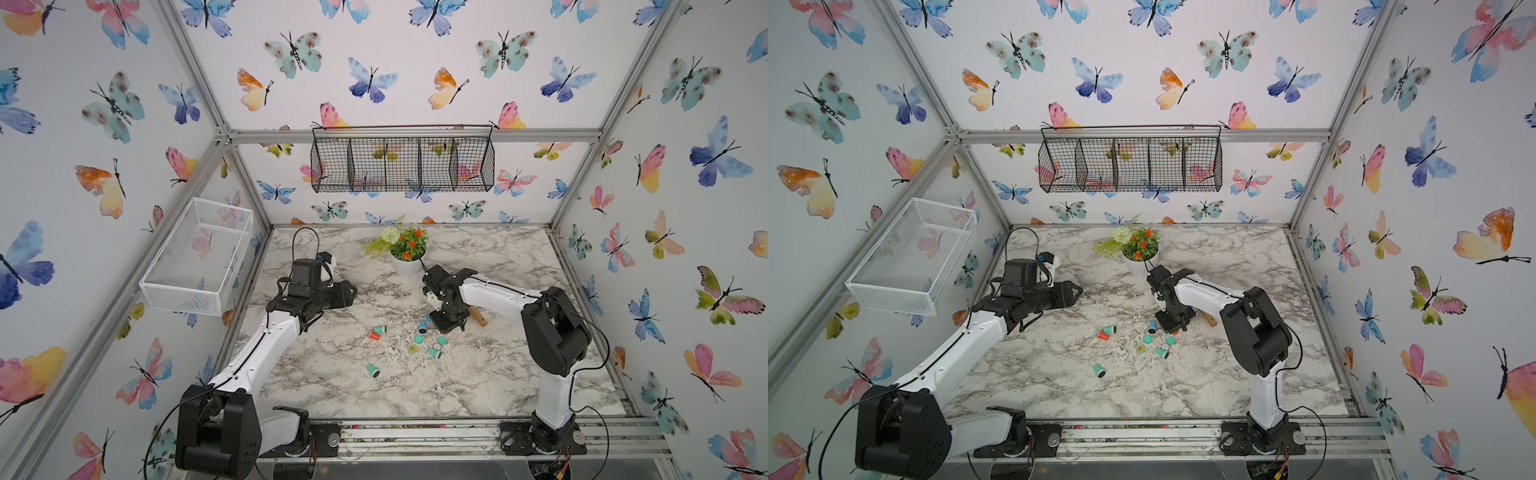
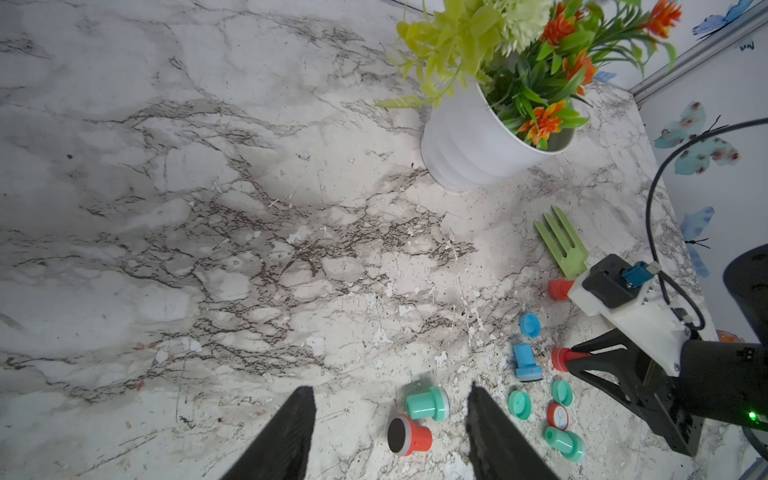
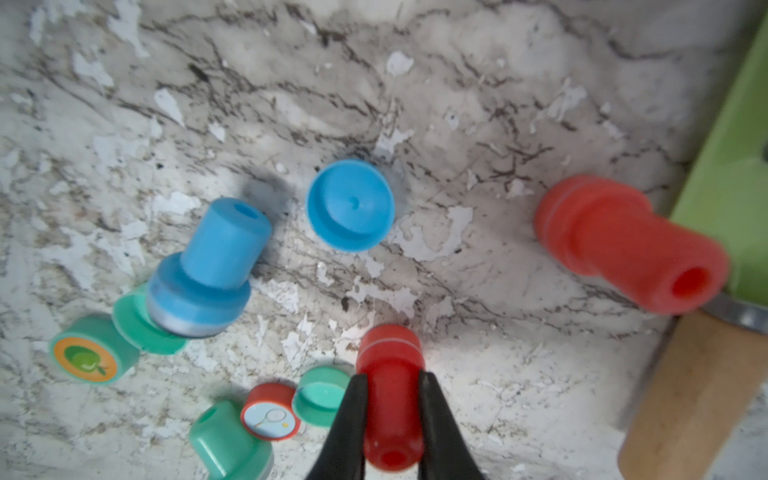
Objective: Close the stamp cap
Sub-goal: Place the stamp at the center of the board.
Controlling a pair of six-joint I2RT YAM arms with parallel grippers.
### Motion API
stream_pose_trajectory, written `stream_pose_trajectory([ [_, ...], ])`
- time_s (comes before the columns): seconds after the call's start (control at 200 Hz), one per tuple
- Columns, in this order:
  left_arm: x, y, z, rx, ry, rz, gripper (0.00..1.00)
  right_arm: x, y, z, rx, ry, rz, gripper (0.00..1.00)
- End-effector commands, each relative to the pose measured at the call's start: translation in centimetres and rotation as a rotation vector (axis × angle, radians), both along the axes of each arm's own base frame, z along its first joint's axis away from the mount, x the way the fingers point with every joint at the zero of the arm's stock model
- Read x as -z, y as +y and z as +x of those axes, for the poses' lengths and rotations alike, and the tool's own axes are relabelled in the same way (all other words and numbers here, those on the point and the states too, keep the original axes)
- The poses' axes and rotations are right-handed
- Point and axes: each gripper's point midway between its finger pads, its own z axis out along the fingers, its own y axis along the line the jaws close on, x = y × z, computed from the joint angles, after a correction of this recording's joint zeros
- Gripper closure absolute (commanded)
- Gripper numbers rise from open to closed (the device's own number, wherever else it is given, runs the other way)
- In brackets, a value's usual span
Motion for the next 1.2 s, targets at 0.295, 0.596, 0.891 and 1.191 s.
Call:
stream_pose_trajectory([
  [0.295, -0.2, 0.0, -0.1, 0.010, -0.011, -0.003, 0.39, 1.4, -5.4, 1.0, 0.105, 0.055, -0.055, 0.98],
  [0.596, -0.1, 0.1, -0.1, 0.006, -0.009, 0.001, 0.39, 1.1, -5.9, 3.8, 0.129, 0.023, -0.035, 0.97],
  [0.891, 0.0, 0.2, -0.1, 0.003, -0.006, 0.004, 0.39, 1.5, -5.9, 5.9, 0.140, 0.021, -0.011, 0.93],
  [1.191, 0.0, 0.2, 0.0, 0.004, -0.005, 0.004, 0.39, 1.3, -5.8, 5.9, 0.138, 0.031, -0.006, 0.73],
])
